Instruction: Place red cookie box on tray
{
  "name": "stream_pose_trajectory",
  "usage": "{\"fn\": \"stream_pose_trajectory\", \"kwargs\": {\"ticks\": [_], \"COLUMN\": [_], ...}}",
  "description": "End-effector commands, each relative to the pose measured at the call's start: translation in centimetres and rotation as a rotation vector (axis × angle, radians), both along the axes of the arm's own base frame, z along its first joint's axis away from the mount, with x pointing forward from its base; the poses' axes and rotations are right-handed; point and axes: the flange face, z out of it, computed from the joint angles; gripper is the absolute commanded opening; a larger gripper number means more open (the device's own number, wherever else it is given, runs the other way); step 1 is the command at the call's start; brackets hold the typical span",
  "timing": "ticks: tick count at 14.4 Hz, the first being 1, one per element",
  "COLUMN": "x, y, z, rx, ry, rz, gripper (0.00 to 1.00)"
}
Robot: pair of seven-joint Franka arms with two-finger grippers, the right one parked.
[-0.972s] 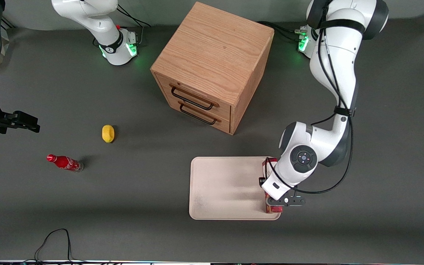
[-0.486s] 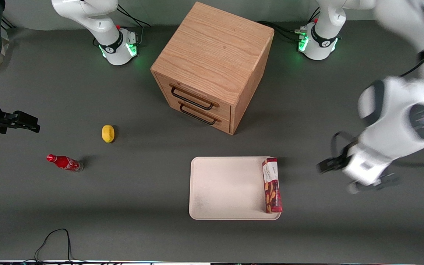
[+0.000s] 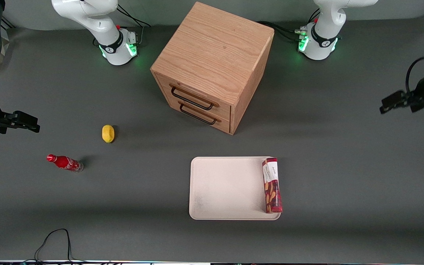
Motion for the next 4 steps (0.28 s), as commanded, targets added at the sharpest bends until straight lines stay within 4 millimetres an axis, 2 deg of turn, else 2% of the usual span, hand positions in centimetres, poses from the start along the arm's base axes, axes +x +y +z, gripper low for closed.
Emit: {"fn": "stream_pose_trajectory", "kwargs": {"ticks": [1, 4], "x": [-1.42, -1.25], "y": [-0.37, -0.11], "z": [0.51, 0.57], "rx": [0.014, 0.057], "ry": [0.004, 0.003], "rz": [-0.020, -0.030], "gripper": [1.00, 1.00]}}
